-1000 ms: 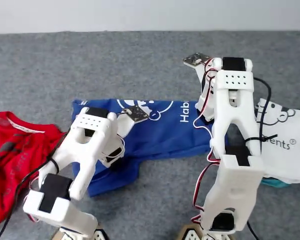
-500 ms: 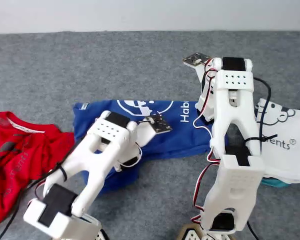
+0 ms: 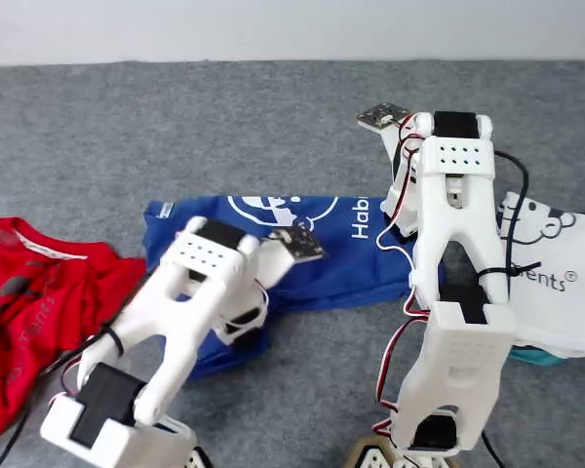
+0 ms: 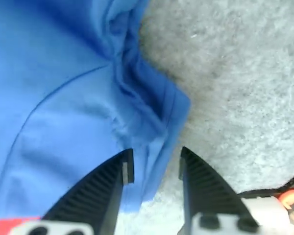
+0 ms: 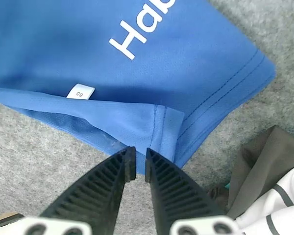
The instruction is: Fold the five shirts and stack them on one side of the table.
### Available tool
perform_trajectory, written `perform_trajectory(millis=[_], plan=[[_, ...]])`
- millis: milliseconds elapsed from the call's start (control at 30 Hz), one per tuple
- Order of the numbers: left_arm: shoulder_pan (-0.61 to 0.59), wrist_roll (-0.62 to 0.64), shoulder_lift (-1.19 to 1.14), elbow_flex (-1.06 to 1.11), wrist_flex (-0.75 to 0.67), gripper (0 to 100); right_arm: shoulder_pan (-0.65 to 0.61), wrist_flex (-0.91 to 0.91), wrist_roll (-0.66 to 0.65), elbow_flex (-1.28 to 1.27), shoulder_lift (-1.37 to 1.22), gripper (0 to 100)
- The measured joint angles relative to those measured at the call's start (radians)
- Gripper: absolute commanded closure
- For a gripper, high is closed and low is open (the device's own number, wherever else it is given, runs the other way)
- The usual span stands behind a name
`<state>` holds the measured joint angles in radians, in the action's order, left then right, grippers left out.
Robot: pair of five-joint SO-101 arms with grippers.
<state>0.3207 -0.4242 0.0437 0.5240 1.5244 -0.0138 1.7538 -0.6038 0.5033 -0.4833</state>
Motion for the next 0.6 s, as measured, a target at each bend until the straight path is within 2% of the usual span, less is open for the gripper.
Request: perform_trajectory(millis=[167, 267, 433, 600], plan=[[-0.104, 0.0, 0.0, -0.126, 0.063, 91, 0.0, 0.0, 0.008, 0.0, 0.0, 95.4], [-0.192, 0.0, 0.0, -0.193, 0.072, 98, -0.008, -0.018, 0.071, 0.0, 0.0, 95.4], [-0.279, 0.0, 0.0, -0.227, 0.089, 98, -0.058, -0.143, 0.184, 0.0, 0.0, 95.4], [-0.296, 0.0, 0.0, -0.227, 0.109, 98, -0.132, -0.209, 0.206, 0.0, -0.078, 95.7]])
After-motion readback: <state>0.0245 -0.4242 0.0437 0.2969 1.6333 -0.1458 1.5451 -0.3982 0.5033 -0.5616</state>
